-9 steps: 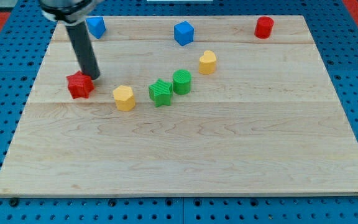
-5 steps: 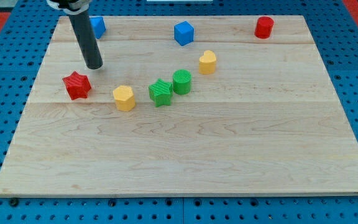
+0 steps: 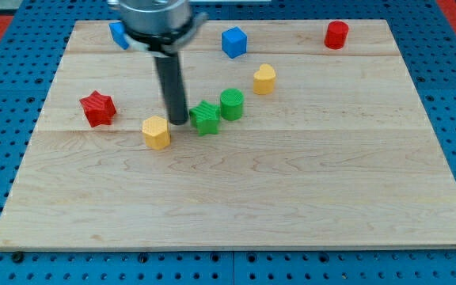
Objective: Push green star towards center right
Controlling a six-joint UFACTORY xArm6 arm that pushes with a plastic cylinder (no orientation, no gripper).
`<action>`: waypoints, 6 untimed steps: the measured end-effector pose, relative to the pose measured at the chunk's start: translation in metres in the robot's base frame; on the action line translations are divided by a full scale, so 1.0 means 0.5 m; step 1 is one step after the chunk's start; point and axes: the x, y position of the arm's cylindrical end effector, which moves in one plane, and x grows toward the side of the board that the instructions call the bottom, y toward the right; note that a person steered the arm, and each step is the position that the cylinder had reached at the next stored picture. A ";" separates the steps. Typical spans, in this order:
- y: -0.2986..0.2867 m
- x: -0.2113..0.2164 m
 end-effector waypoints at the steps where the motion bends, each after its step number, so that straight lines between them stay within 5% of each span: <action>1: 0.183 -0.010; 2: 0.321 -0.010; 3: 0.243 0.085; 5: 0.433 0.013; 6: 0.506 0.043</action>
